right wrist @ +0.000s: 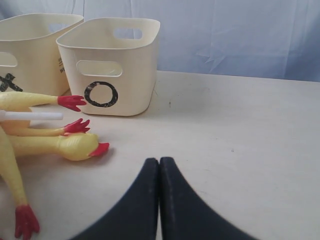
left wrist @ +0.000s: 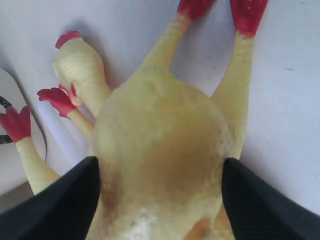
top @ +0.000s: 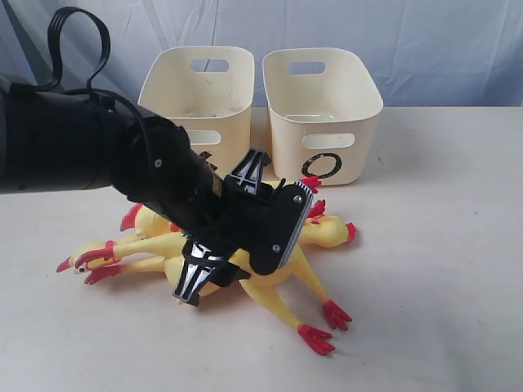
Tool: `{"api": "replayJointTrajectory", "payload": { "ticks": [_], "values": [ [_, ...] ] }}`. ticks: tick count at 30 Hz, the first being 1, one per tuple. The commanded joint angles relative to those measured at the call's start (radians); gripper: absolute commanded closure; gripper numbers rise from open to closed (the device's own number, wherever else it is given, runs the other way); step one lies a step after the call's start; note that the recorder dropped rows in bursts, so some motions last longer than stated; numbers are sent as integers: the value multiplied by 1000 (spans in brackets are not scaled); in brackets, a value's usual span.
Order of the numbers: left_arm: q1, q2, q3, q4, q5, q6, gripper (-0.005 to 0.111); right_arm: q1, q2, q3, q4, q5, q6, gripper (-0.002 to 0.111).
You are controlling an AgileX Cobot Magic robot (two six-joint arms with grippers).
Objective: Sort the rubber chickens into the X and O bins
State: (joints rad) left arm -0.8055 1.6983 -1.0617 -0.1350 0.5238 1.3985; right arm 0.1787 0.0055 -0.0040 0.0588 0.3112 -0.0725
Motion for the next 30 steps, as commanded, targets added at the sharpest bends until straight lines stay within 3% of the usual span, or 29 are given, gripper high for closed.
{"api": "replayJointTrajectory", "payload": {
  "ticks": [1,12,23,30],
  "values": [
    [-5,12,-5,-5,-9,-10,49,2,-5,4,2,-6,-3,108],
    [-5,5,-5,-5,23,-10,106,2,-5,4,2,-6,-3,108],
    [-5,-90,-5,-5,67,-42,107,2,-5,4,2,-6,-3,108],
    [-5,-152,-7,95,54,-129,107,2,-5,4,2,-6,-3,108]
  ]
}}
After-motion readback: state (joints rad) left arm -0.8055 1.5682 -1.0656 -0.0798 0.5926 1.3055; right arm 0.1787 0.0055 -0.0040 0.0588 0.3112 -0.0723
